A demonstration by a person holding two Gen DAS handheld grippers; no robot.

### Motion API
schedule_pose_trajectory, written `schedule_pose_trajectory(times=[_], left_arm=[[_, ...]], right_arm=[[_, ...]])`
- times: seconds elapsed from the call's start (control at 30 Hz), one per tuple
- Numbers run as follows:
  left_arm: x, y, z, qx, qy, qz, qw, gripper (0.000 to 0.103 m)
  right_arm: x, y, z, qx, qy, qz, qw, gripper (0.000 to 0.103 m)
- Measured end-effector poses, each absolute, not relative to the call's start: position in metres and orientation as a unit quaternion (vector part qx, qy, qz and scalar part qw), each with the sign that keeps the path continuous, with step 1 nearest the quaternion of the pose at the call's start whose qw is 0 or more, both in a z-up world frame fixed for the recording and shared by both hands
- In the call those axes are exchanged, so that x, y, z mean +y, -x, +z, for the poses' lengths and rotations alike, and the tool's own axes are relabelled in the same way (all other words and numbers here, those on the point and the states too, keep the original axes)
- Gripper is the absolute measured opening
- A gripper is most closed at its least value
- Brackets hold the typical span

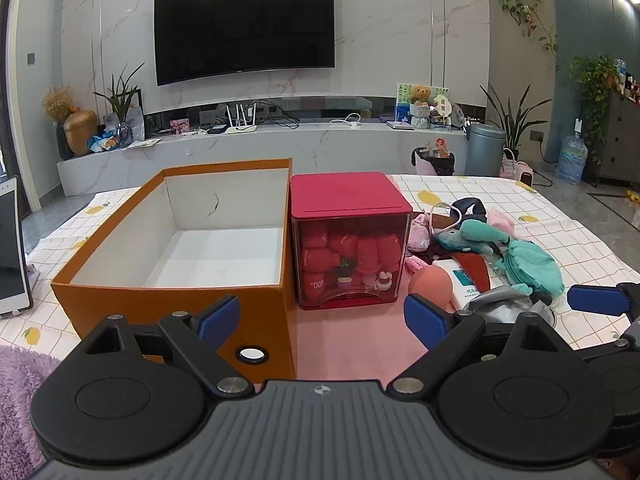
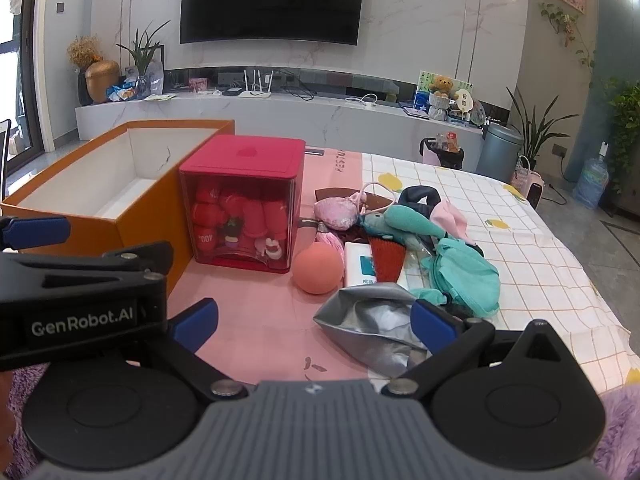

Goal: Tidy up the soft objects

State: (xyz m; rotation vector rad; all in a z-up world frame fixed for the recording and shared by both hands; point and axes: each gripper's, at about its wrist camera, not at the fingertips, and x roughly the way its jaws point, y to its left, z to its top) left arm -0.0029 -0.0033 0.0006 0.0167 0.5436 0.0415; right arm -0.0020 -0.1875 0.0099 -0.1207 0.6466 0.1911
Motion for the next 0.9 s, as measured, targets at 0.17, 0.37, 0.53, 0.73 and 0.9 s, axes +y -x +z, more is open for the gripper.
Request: schedule_pose_trajectory(times=[0.17,0.37,0.53,0.73,0.9], left_arm=[[-0.0036,0.0026,-0.0006,0.268,-0.01,0.024,0.963,0.103],[-0.0024,0.0024,-0.0029,0.274,-0.008,0.027,0.961,0.103],[-0.003,0.0035,-0.003,0.273,-0.011,0.03,0.962,0.103],[-0.0027,0.0039,-0.0029,0.273,-0.012,0.031,0.962,0.103],[-0.0028,0.0038,-0.0023,0.274,-0.014,0.034,0.961,0.103]], right_arm=[[-0.1868,0.0025,0.0092,0.318,0.063,0.093,0.942,0.1],[-0.1852,0.0031,0.0089,0.317,0.069,0.094,0.941,0.1],[-0.1857,0.0035,0.0088,0.316,0.07,0.094,0.941,0.1],[-0.1854,0.0041,0.0091,0.316,0.07,0.093,0.942,0.1],[-0.185,0.0044,0.0091,0.317,0.072,0.093,0.941,0.1]])
